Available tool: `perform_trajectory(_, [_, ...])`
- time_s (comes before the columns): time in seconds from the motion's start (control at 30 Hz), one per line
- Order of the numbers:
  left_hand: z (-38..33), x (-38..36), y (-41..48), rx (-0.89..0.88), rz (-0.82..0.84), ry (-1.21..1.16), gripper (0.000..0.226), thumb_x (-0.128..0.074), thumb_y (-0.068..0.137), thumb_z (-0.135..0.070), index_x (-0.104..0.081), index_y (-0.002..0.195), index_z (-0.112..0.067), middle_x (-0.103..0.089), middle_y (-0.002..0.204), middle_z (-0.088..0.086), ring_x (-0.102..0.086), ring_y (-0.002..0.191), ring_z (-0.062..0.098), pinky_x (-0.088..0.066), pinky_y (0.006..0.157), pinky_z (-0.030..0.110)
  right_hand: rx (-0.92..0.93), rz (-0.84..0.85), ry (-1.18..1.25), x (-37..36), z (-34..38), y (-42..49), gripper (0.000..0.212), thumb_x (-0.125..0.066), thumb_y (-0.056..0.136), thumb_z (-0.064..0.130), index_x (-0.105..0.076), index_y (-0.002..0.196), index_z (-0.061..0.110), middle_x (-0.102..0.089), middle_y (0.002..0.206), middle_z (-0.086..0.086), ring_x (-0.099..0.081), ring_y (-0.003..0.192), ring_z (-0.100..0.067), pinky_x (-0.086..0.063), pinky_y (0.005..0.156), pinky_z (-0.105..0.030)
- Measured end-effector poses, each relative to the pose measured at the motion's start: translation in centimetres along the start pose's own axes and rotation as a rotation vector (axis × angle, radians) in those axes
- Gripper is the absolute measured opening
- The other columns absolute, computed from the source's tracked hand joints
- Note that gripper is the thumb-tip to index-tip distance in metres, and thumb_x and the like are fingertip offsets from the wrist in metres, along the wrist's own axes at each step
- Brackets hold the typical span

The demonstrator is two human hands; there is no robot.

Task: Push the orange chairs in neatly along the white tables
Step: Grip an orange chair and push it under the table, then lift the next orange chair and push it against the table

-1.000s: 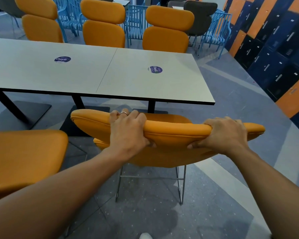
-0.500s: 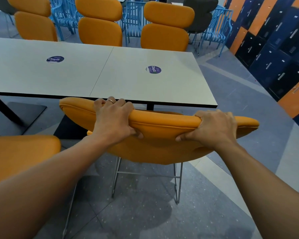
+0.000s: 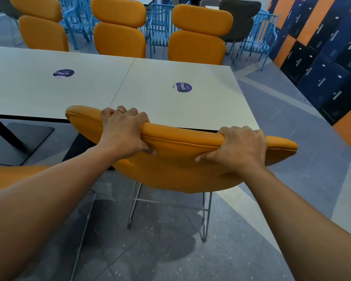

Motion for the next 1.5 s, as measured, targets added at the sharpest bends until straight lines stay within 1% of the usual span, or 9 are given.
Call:
perform_trajectory(0.33, [1.3, -1.3, 4.2, 0.026, -0.005, 0.004, 0.070, -0.070, 0.053, -0.075, -0.057, 0.107, -0.033, -0.057, 0.106, -0.001, -0.048, 0.106, 0.029, -0.025, 0.096, 0.050, 0.013, 0.016, -0.013, -1.3, 0.3, 4.2, 0.099, -0.037, 0.050, 0.104, -0.068, 0.111, 0.034, -0.072, 0.097, 0.002, -0.064, 0.093, -0.025, -0.044, 0.088, -0.048])
perform_trajectory(0.67, [1.5, -1.6, 4.6, 0.076, -0.009, -0.008, 0.069, -0.074, 0.053, -0.069, -0.058, 0.109, -0.032, -0.058, 0.110, 0.001, -0.045, 0.111, 0.032, -0.023, 0.100, 0.051, 0.035, 0.003, -0.020, -2.0, 0.4, 4.9, 0.095, -0.033, 0.051, 0.105, -0.067, 0.103, 0.033, -0.069, 0.093, 0.003, -0.062, 0.089, -0.023, -0.042, 0.082, -0.045])
perform_trajectory(0.77, [1.3, -1.5, 3.4, 0.090, 0.008, -0.019, 0.069, -0.076, 0.053, -0.066, -0.057, 0.111, -0.033, -0.057, 0.112, 0.001, -0.044, 0.113, 0.032, -0.021, 0.101, 0.050, 0.044, -0.022, -0.014, -2.1, 0.5, 3.6, 0.089, -0.037, 0.052, 0.103, -0.067, 0.099, 0.033, -0.068, 0.090, 0.003, -0.060, 0.087, -0.023, -0.040, 0.080, -0.044])
perform_trajectory(0.9, [0.2, -1.3, 2.2, 0.136, 0.051, -0.069, 0.075, -0.075, 0.061, -0.061, -0.050, 0.125, -0.030, -0.051, 0.127, 0.003, -0.038, 0.127, 0.030, -0.009, 0.113, 0.052, 0.041, -0.007, 0.017, -1.8, 0.6, 2.5, 0.086, -0.044, 0.056, 0.099, -0.065, 0.104, 0.031, -0.068, 0.099, 0.002, -0.059, 0.094, -0.024, -0.039, 0.085, -0.046])
perform_trajectory(1.0, [-0.7, -0.5, 0.9, 0.158, 0.057, -0.107, 0.081, -0.070, 0.068, -0.062, -0.041, 0.137, -0.031, -0.042, 0.140, 0.002, -0.028, 0.137, 0.026, -0.006, 0.116, 0.051, 0.048, 0.034, 0.044, -1.2, 0.5, 2.5, 0.087, -0.042, 0.058, 0.097, -0.064, 0.111, 0.032, -0.068, 0.106, 0.002, -0.058, 0.102, -0.024, -0.038, 0.090, -0.047])
perform_trajectory(1.1, [-1.0, 0.5, -0.8, 0.157, 0.066, -0.195, 0.081, -0.069, 0.074, -0.058, -0.034, 0.142, -0.031, -0.033, 0.149, 0.001, -0.023, 0.141, 0.025, -0.015, 0.116, 0.053, 0.061, 0.083, 0.124, -0.9, 0.6, 2.0, 0.083, -0.046, 0.067, 0.091, -0.060, 0.124, 0.032, -0.065, 0.121, 0.001, -0.055, 0.113, -0.025, -0.035, 0.097, -0.049])
perform_trajectory(1.23, [-0.9, 2.3, -3.3, 0.205, 0.060, -0.342, 0.075, -0.070, 0.078, -0.052, -0.040, 0.142, -0.028, -0.035, 0.150, -0.001, -0.030, 0.139, 0.022, -0.029, 0.113, 0.050, 0.061, 0.110, 0.287, 0.0, 2.0, 1.1, 0.069, -0.056, 0.081, 0.073, -0.052, 0.137, 0.032, -0.057, 0.137, -0.001, -0.046, 0.128, -0.027, -0.028, 0.108, -0.052])
perform_trajectory(1.4, [0.2, 3.7, -7.4, 0.315, 0.068, -0.478, 0.067, -0.071, 0.080, -0.047, -0.044, 0.138, -0.028, -0.047, 0.141, 0.001, -0.044, 0.128, 0.021, -0.039, 0.107, 0.041, 0.183, 0.075, 0.440, 2.4, 6.4, -1.0, 0.057, -0.058, 0.085, 0.062, -0.056, 0.133, 0.032, -0.059, 0.132, 0.001, -0.049, 0.123, -0.023, -0.039, 0.102, -0.048])
perform_trajectory(1.5, [1.4, 4.1, -10.7, 0.348, 0.074, -0.498, 0.062, -0.071, 0.081, -0.045, -0.047, 0.135, -0.027, -0.052, 0.134, 0.001, -0.048, 0.123, 0.018, -0.039, 0.101, 0.035, 0.268, 0.171, 0.571, 2.9, 9.8, -2.9, 0.052, -0.062, 0.086, 0.060, -0.056, 0.131, 0.034, -0.063, 0.123, 0.008, -0.057, 0.111, -0.015, -0.051, 0.094, -0.042])
Point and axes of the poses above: each hand's wrist, its own y-axis towards the middle knuckle, its own x-axis out of the back of the hand, z = x × y, the point moved 3 cm from there along y, towards the middle knuckle
